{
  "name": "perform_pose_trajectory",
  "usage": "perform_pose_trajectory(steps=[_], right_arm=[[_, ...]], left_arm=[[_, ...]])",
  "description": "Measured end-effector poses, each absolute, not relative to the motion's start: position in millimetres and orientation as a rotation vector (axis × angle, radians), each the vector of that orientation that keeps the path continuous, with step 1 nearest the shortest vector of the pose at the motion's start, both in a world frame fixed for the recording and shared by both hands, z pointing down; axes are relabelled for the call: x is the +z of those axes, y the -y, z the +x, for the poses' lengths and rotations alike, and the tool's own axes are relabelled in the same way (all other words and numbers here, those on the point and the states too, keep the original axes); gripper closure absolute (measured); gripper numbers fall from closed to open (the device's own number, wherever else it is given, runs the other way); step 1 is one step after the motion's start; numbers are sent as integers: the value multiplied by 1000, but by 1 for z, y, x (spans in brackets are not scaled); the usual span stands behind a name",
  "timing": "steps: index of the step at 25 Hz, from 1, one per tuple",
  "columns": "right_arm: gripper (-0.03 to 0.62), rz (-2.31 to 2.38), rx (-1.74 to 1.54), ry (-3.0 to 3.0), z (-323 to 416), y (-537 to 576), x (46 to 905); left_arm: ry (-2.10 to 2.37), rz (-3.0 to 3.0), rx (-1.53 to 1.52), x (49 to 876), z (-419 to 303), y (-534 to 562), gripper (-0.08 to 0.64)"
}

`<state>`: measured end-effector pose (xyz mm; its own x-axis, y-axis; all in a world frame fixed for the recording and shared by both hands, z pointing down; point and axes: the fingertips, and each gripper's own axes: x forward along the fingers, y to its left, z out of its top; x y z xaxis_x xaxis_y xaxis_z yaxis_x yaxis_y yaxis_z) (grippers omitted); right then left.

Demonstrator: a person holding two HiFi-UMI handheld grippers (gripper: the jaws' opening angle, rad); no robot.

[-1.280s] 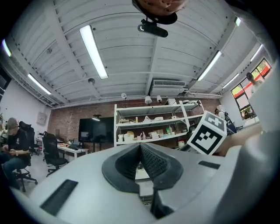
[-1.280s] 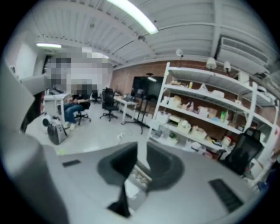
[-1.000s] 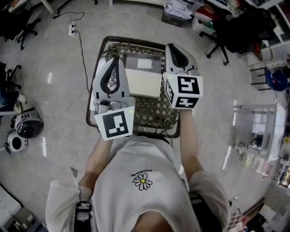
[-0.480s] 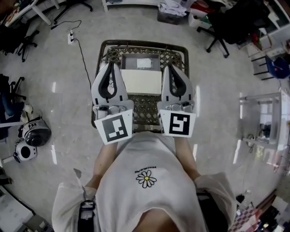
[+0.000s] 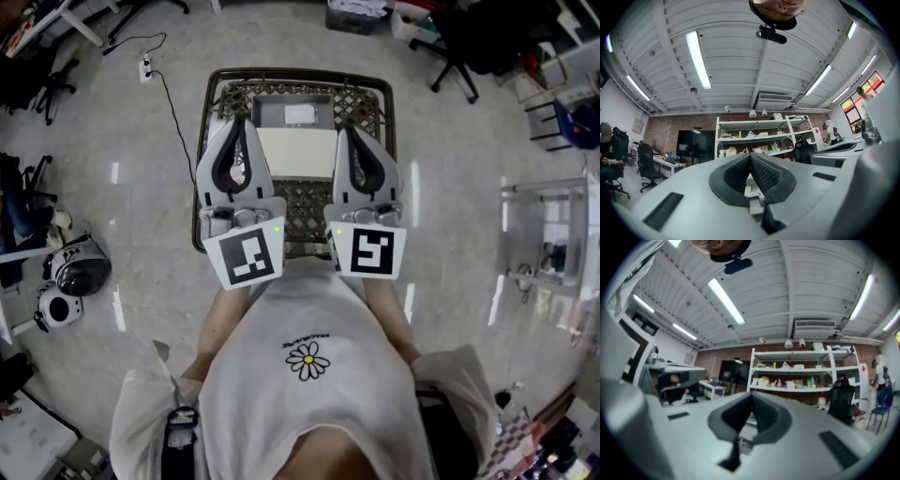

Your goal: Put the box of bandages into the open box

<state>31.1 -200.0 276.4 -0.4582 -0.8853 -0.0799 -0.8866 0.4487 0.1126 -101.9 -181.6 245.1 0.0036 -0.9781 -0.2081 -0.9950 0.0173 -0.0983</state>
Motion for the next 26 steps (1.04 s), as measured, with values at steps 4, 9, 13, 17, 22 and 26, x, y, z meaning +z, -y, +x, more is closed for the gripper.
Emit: perform_pose_trajectory(steps=[4, 9, 13, 17, 22, 26], right_arm=[[561, -1660, 202, -2649, 35, 201, 277], [563, -1662, 202, -2642, 36, 200, 275], [561, -1663, 216, -2645, 35, 200, 273], [561, -1660, 207, -2655, 34, 200, 275], [561, -1651, 212, -2664, 31, 201, 277], [561, -1649, 204, -2676, 31, 201, 280]], left_arm=[[-2079, -2058, 126, 245, -103, 181, 535], [-2078, -2065, 115, 247, -103, 180, 535], [-2082, -2059, 120, 246, -104, 181, 535], [-2085, -2057, 119, 246, -105, 181, 535], [-2104, -2059, 108, 251, -108, 181, 535], [-2110, -2051, 112, 250, -109, 182, 535]])
